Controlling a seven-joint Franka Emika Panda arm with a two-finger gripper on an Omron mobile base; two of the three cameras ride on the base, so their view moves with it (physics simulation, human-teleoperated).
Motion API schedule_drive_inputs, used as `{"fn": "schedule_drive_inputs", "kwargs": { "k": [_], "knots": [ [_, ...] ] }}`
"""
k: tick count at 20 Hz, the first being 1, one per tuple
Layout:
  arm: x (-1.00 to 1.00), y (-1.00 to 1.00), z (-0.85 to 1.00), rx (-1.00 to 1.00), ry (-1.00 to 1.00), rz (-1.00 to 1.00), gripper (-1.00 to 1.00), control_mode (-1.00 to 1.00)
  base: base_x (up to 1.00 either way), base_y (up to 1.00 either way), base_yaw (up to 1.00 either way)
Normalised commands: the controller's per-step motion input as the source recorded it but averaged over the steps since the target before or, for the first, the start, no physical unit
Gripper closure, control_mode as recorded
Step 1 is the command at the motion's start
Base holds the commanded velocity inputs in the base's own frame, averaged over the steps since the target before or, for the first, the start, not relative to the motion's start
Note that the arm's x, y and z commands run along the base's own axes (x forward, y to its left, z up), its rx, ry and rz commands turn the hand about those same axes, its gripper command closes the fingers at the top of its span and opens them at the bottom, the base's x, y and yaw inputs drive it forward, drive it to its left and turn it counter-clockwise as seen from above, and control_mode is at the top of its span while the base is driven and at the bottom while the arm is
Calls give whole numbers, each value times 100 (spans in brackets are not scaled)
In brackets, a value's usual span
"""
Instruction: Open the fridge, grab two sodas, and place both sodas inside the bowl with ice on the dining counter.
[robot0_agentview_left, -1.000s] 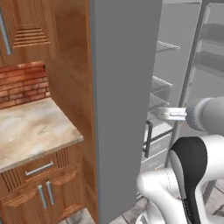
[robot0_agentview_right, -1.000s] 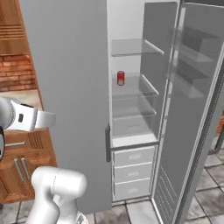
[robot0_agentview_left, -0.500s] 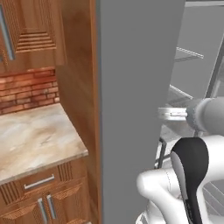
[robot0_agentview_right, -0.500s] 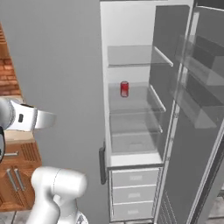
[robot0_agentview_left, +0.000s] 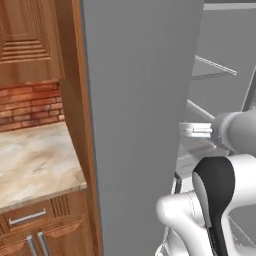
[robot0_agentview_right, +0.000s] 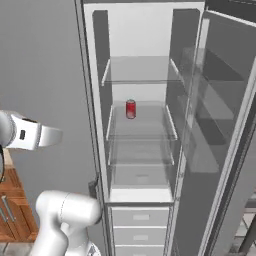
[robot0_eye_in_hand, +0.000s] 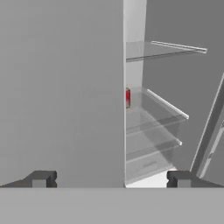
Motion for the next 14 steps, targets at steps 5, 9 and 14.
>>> {"fn": "schedule_drive_inputs", "kwargs": {
  "k": [5,9,14],
  "knots": [
    [0,0,0,0,0,0,-100,100,19,-61,27],
    [0,0,0,0,0,0,-100,100,31,-58,30],
    [0,0,0,0,0,0,-100,100,19,-53,26]
  ]
}}
